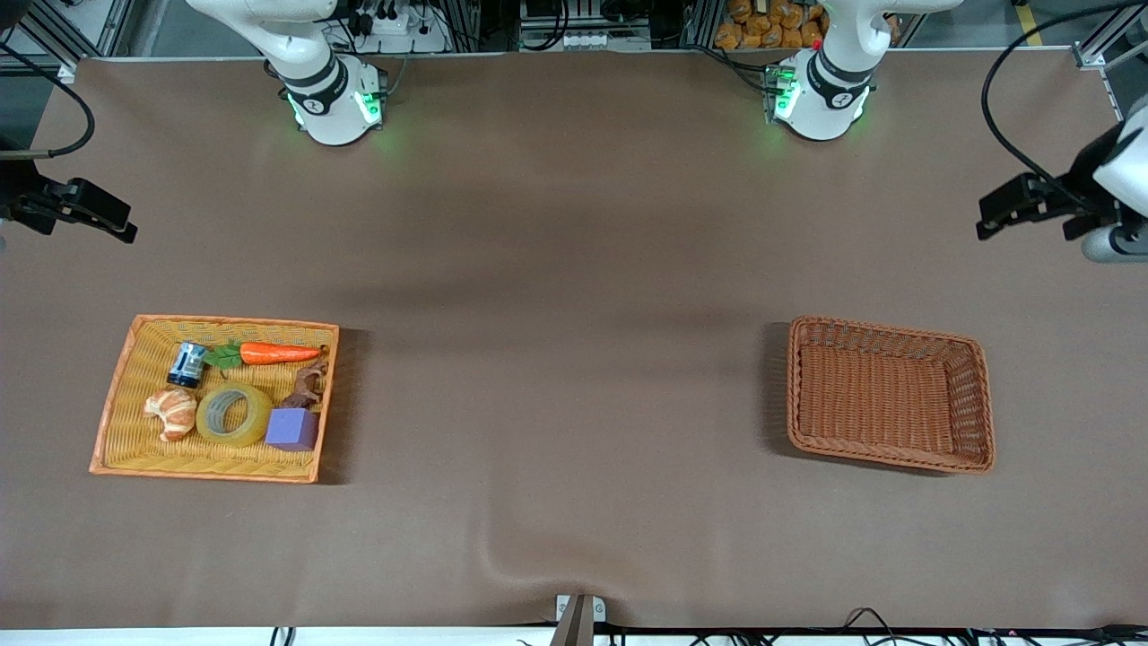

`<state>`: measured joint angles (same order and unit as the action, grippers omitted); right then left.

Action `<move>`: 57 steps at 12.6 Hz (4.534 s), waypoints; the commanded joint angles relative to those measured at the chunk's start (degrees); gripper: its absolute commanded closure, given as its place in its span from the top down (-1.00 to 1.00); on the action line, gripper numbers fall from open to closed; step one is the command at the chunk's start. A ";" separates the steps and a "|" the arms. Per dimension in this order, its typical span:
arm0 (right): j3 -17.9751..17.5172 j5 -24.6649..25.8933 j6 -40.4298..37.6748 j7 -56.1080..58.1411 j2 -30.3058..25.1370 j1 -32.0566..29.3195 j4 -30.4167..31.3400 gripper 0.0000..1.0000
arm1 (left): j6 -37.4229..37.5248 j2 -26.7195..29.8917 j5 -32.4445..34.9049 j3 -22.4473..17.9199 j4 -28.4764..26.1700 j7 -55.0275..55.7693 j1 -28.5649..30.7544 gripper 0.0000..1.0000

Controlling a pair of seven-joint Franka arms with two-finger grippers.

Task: Transfer tape with both arms

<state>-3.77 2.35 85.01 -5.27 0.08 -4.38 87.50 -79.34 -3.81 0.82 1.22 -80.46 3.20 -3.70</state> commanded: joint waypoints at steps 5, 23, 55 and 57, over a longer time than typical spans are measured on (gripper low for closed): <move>-0.19 -0.68 0.60 -1.06 -0.69 -0.19 1.88 1.00 | 11.71 6.96 2.24 5.70 -0.22 12.24 -1.22 1.00; 0.34 0.46 29.13 -0.88 14.40 -5.20 14.72 1.00 | -8.16 1.17 -2.31 5.29 -5.13 5.68 7.39 1.00; 0.16 -4.37 49.73 0.70 35.52 -11.18 13.22 -1.00 | -9.43 1.79 2.33 6.69 -5.14 9.20 4.58 1.00; 0.25 -4.37 48.50 1.22 34.30 -11.00 13.14 -1.00 | -8.12 2.75 4.71 6.96 -5.15 6.84 4.67 1.00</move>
<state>-3.10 -1.22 134.42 -4.13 36.23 -15.01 100.23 -89.23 -2.81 3.16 7.67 -85.52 12.35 0.76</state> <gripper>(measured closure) 0.780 0.000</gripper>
